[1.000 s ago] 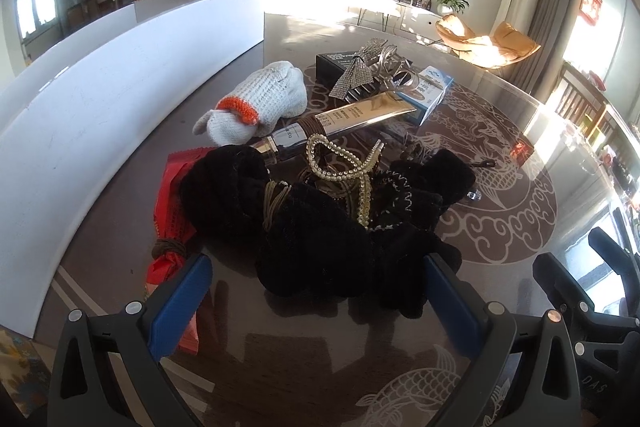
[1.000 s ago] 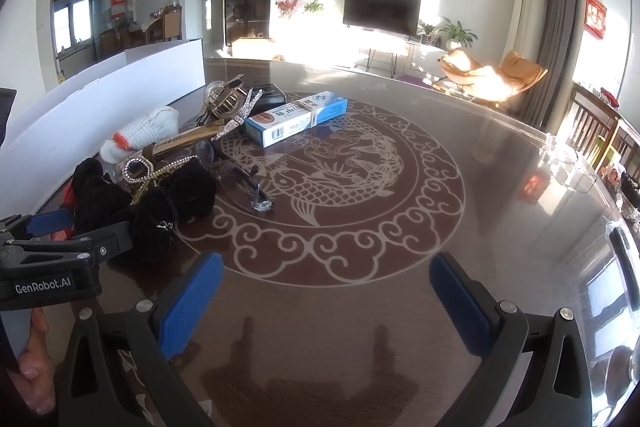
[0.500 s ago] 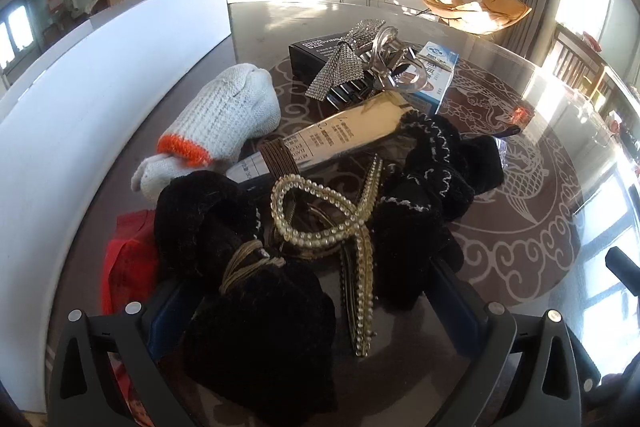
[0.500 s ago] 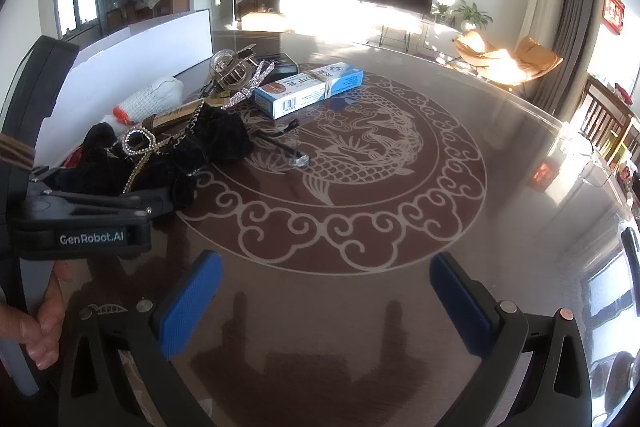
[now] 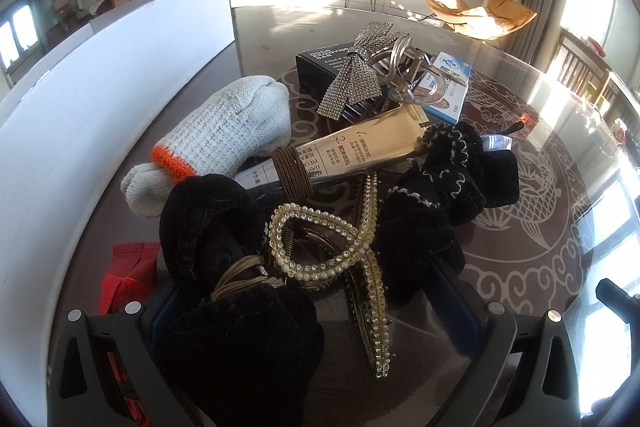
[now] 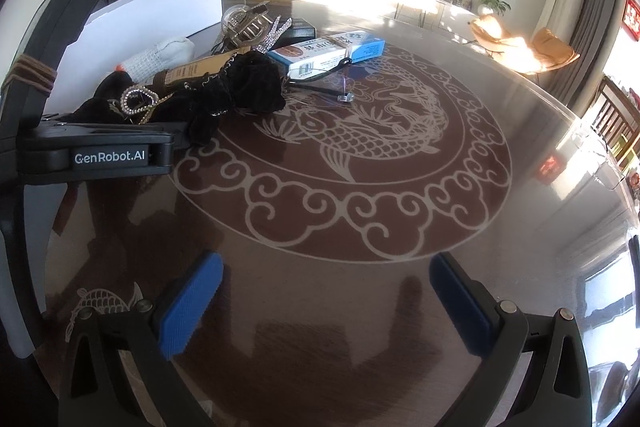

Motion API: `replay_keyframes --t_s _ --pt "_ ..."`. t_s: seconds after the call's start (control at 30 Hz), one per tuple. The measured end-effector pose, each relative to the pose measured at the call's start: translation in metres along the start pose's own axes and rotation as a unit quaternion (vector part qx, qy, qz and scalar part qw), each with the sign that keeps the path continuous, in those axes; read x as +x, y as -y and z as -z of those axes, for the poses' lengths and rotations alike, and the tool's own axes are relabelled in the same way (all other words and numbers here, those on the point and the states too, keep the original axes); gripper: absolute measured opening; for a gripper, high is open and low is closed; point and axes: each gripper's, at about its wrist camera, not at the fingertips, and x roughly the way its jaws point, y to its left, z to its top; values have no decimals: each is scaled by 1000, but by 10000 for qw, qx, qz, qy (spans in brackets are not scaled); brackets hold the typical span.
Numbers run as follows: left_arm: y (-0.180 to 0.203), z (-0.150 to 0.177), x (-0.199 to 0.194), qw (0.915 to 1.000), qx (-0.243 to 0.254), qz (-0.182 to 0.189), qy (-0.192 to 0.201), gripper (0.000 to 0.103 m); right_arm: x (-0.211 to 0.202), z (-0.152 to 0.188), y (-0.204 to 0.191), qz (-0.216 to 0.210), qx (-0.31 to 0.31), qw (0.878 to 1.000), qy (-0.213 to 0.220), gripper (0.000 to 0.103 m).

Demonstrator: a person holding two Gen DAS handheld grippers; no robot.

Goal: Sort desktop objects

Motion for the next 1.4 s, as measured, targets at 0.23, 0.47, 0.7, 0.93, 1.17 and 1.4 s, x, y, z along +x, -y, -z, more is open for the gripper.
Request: replay_keyframes --t_s 0.23,0.47,0.7,0.93,1.17,1.4 --pt "0 0 0 10000 -3 -1 1 103 -1 0 2 -100 52 9999 -47 103" --pt "0 0 0 10000 -5 -2 1 103 -2 0 2 -109 58 9999 -54 103" --pt "0 0 0 10000 -7 -4 1 103 -3 1 2 -107 54 9999 -51 103" --pt "0 0 0 10000 -10 -5 1 103 -3 2 1 -140 79 9999 -60 103" --pt "0 0 -1 10000 -12 -7 1 103 -2 2 5 -262 165 9995 -107 103" --pt "0 0 0 10000 -15 -9 1 103 -2 2 6 -288 180 9994 -119 103"
